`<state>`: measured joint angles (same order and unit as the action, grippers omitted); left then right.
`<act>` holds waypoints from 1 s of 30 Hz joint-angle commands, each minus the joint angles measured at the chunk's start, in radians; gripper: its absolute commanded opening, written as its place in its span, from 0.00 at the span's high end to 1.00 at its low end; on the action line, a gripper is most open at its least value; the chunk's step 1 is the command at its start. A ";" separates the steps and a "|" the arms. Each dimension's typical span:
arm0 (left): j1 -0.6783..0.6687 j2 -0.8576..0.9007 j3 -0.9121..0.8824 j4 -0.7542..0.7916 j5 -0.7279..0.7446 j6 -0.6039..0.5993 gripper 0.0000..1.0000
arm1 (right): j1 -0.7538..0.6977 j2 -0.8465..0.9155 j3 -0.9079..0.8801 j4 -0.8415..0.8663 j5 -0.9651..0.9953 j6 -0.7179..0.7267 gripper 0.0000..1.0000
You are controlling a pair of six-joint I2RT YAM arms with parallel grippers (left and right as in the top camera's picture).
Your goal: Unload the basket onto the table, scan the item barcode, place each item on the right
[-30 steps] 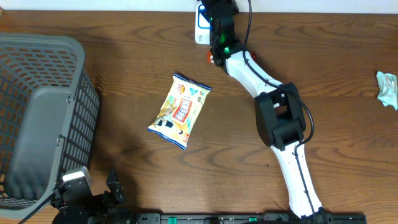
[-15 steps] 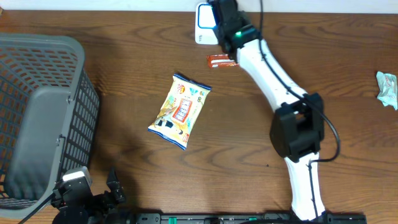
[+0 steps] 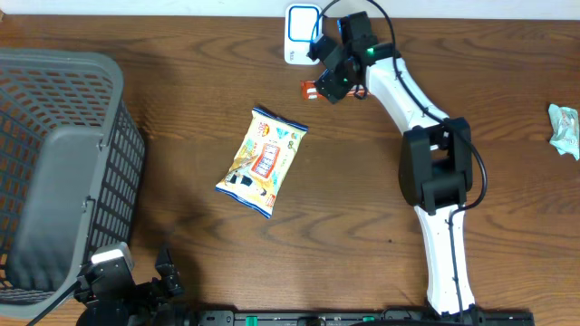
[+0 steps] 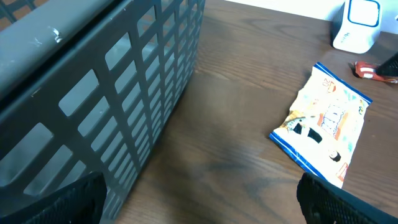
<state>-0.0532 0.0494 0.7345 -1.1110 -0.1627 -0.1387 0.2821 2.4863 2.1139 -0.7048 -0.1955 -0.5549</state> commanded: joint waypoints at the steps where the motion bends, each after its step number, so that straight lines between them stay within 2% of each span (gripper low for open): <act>1: 0.003 -0.003 0.005 0.002 -0.003 -0.009 0.02 | -0.032 0.006 0.010 -0.042 -0.070 -0.098 0.23; 4: 0.003 -0.003 0.005 0.002 -0.003 -0.009 0.02 | -0.047 0.029 0.010 -0.142 -0.073 -0.175 0.27; 8: 0.003 -0.003 0.005 0.002 -0.003 -0.009 0.02 | -0.048 0.033 0.010 -0.242 -0.073 -0.229 0.55; 9: 0.003 -0.003 0.005 0.002 -0.003 -0.009 0.02 | -0.047 0.033 0.010 -0.270 -0.074 -0.228 0.71; 10: 0.003 -0.003 0.005 0.002 -0.003 -0.009 0.02 | -0.045 0.033 0.010 -0.288 -0.077 -0.228 0.76; 16: 0.003 -0.003 0.005 0.002 -0.003 -0.009 0.02 | -0.006 0.007 0.013 -0.390 -0.096 -0.149 0.95; 18: 0.003 -0.003 0.005 0.002 -0.003 -0.009 0.02 | 0.004 -0.013 0.013 -0.437 -0.097 -0.149 0.95; 20: 0.003 -0.003 0.005 0.002 -0.003 -0.009 0.02 | 0.016 -0.043 0.013 -0.499 -0.108 -0.149 0.88; 21: 0.003 -0.003 0.005 0.002 -0.003 -0.009 0.02 | 0.032 -0.084 0.013 -0.572 -0.127 -0.149 0.79; 23: 0.003 -0.003 0.005 0.002 -0.003 -0.009 0.02 | 0.055 -0.140 0.013 -0.643 -0.127 -0.151 0.67; 24: 0.003 -0.003 0.005 0.002 -0.003 -0.009 0.02 | 0.062 -0.159 0.013 -0.646 -0.119 -0.150 0.58; 25: 0.003 -0.003 0.005 0.002 -0.003 -0.009 0.02 | 0.071 -0.182 0.013 -0.636 -0.117 -0.150 0.45; 27: 0.003 -0.003 0.005 0.002 -0.003 -0.009 0.02 | 0.078 -0.206 0.013 -0.613 -0.117 -0.149 0.35; 28: 0.003 -0.003 0.005 0.002 -0.003 -0.009 0.02 | 0.078 -0.208 0.013 -0.598 -0.130 -0.146 0.35; 30: 0.003 -0.003 0.005 0.002 -0.003 -0.009 0.02 | 0.074 -0.196 0.005 -0.544 -0.141 -0.099 0.42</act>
<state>-0.0532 0.0494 0.7345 -1.1110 -0.1627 -0.1387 0.3614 2.2974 2.1197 -1.2926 -0.3069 -0.7013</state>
